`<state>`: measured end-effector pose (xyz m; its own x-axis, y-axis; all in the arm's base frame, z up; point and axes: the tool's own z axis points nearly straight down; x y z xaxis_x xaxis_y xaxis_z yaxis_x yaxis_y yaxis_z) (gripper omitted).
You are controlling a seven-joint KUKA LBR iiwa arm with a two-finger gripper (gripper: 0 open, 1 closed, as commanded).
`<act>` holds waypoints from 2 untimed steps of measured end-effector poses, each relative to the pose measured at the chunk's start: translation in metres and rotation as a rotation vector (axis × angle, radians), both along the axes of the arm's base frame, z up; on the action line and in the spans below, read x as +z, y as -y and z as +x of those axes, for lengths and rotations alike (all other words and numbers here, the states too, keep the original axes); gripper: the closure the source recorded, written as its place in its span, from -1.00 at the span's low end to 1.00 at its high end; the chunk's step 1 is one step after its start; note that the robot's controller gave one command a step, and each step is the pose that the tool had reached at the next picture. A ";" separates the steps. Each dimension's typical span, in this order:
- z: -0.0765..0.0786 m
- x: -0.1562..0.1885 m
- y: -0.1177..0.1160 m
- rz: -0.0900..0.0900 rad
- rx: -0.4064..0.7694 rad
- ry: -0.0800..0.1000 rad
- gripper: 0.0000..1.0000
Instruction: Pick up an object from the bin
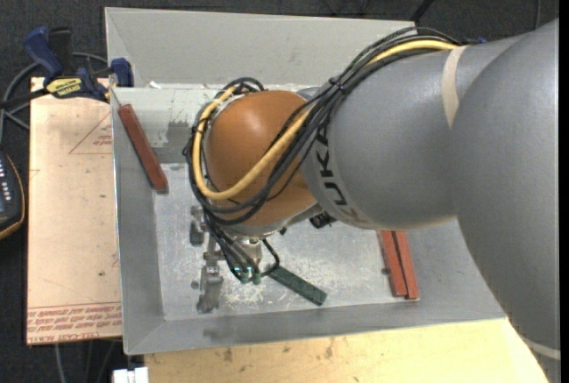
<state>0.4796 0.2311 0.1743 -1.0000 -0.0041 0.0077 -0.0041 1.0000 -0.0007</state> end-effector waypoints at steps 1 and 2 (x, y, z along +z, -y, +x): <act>0.073 -0.050 0.063 -0.001 0.137 0.009 -1.00; 0.060 -0.105 0.151 0.002 0.489 0.005 -1.00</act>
Offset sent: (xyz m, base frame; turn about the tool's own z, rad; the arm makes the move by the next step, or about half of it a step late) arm 0.0707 -0.0588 -0.0476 -0.1426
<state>0.5391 0.0802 0.0689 -0.8808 -0.4736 0.0020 -0.4736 0.8808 0.0000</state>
